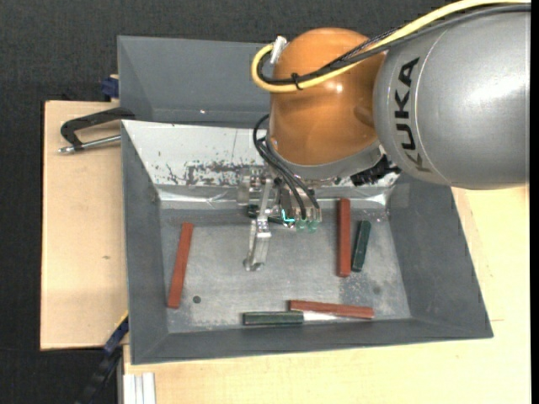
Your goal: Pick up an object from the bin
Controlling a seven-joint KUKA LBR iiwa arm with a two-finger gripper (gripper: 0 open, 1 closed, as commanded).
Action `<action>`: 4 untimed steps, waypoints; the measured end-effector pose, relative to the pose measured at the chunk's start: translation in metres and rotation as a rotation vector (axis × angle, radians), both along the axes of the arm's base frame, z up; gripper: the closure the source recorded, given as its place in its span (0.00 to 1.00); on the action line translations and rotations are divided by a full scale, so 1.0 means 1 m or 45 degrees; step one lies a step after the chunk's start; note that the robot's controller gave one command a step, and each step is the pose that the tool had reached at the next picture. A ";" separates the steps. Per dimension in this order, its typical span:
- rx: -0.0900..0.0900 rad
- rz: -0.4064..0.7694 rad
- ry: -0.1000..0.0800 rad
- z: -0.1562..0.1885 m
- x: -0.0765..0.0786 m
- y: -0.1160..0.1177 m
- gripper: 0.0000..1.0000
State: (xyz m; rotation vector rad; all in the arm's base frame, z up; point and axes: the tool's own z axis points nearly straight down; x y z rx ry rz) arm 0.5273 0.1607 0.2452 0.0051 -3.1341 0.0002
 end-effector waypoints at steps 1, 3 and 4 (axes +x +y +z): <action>0.002 -0.003 -0.011 0.005 0.002 -0.001 0.00; 0.006 0.194 -0.032 0.034 0.047 -0.002 0.00; 0.005 0.207 -0.026 0.024 0.055 -0.004 0.00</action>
Offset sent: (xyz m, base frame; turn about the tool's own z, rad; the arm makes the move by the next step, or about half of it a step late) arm 0.0261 -0.0064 0.1233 -0.3148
